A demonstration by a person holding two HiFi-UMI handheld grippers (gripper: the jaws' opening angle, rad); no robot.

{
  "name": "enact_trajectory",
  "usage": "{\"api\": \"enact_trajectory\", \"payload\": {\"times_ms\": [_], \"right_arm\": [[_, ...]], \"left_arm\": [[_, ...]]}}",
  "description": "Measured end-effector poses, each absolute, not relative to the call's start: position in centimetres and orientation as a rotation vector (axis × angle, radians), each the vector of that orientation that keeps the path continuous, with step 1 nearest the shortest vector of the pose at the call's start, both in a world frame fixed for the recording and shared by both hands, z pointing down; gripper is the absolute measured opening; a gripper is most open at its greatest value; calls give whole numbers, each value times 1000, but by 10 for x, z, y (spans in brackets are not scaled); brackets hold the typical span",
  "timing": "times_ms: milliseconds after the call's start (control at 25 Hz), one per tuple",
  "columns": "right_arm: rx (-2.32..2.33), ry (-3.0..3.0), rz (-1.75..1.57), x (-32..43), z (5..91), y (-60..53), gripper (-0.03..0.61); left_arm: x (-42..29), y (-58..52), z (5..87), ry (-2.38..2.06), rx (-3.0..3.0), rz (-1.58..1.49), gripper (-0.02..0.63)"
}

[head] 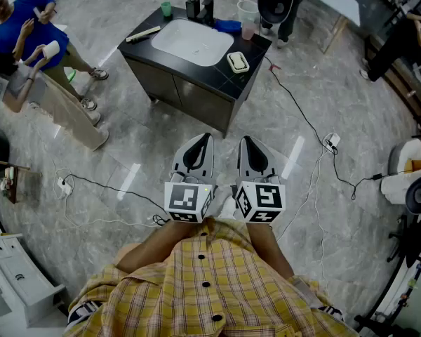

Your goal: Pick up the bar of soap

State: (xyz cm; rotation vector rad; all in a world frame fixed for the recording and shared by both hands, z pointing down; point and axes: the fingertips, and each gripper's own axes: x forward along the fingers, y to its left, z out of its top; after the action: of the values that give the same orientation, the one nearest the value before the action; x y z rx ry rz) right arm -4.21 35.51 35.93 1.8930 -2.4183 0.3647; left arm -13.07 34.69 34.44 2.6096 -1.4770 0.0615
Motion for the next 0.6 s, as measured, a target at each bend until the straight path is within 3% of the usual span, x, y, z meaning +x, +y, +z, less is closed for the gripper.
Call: {"api": "enact_trajectory", "payload": {"times_ms": [600], "right_arm": [[1860, -2404, 458, -5, 372, 356, 23]], "left_arm": [[-90, 345, 351, -1455, 2602, 98, 11]]}}
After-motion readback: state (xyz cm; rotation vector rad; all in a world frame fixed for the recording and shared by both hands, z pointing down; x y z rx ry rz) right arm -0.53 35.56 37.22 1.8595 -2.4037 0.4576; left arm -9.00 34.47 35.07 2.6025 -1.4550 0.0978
